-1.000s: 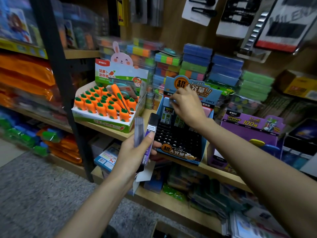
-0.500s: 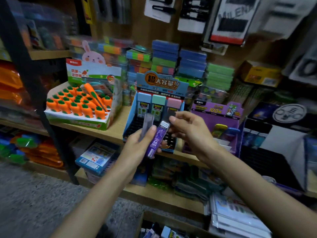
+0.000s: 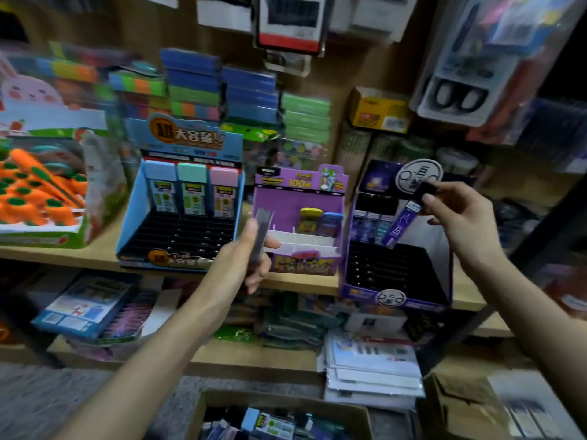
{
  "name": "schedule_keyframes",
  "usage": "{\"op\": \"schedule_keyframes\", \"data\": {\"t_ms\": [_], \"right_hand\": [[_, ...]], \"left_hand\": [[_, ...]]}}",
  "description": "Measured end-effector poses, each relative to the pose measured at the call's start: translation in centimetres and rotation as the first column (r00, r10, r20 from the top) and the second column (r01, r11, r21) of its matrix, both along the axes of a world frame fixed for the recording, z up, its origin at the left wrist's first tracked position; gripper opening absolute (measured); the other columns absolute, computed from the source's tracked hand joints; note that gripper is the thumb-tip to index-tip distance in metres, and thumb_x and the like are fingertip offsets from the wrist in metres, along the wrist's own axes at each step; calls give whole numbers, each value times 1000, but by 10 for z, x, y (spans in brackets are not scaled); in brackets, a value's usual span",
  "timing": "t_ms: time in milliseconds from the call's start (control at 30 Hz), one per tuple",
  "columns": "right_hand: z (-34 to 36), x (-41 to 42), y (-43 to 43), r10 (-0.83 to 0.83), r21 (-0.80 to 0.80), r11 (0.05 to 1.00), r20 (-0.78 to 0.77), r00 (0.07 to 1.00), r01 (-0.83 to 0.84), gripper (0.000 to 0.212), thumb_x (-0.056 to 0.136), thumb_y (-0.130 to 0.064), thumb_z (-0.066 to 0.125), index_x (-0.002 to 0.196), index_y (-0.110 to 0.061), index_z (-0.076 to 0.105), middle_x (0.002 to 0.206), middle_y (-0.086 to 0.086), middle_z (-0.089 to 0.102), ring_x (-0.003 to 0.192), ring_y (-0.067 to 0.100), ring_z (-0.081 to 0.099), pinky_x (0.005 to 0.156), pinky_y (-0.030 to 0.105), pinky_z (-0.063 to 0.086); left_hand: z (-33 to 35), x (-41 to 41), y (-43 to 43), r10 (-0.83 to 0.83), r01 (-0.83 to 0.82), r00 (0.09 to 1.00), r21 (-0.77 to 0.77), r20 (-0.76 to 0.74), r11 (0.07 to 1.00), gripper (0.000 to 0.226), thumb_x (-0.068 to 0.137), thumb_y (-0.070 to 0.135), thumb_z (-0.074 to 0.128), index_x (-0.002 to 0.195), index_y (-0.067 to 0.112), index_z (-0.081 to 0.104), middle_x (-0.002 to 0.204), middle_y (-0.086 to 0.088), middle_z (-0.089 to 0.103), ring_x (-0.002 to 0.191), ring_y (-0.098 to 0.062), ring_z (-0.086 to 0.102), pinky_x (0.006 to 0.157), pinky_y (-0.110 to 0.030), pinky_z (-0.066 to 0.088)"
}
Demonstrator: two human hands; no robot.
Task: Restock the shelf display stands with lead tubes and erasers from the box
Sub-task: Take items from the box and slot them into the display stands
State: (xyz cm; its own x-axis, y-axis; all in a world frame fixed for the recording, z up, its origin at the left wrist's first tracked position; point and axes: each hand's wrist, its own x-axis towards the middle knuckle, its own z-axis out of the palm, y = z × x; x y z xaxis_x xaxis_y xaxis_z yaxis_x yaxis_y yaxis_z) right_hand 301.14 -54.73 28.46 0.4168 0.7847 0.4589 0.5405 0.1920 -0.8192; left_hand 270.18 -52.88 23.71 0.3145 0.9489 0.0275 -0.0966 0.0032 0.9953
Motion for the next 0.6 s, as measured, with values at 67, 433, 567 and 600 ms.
{"op": "schedule_keyframes", "data": {"t_ms": [67, 433, 567, 600], "right_hand": [[-8, 15, 4, -28, -3, 1000, 118, 993, 29, 13, 90, -12, 61, 103, -13, 61, 77, -7, 62, 63, -8, 59, 60, 11, 47], [-25, 33, 25, 86, -97, 994, 312, 946, -58, 13, 89, -11, 61, 102, -13, 61, 80, -3, 62, 74, 9, 59, 66, 18, 48], [-27, 32, 35, 81, -164, 985, 223, 972, -44, 15, 88, -8, 63, 102, -9, 62, 83, 6, 63, 77, 17, 60, 62, 18, 51], [-27, 31, 36, 68, -170, 985, 212, 975, -32, 14, 87, -8, 64, 101, -7, 63, 83, 7, 64, 76, 17, 61, 61, 15, 51]], "left_hand": [[-2, 11, 0, -27, 32, 996, -58, 89, 998, 54, 95, 50, 24, 100, 8, 58, 52, 2, 45, 39, -10, 33, 39, -21, 31], [-17, 40, 2, -28, 30, 995, -11, 100, 999, 15, 94, 12, 48, 104, 18, 58, 74, 7, 67, 68, -6, 62, 66, -20, 48], [-22, 42, 3, -33, 31, 998, 41, 44, 999, 16, 90, 15, 54, 105, 20, 58, 77, 8, 70, 72, -7, 63, 77, -26, 48], [-23, 43, 2, -40, 38, 998, 56, 42, 998, 16, 90, 14, 55, 105, 20, 58, 77, 8, 70, 71, -6, 63, 74, -21, 49]]}}
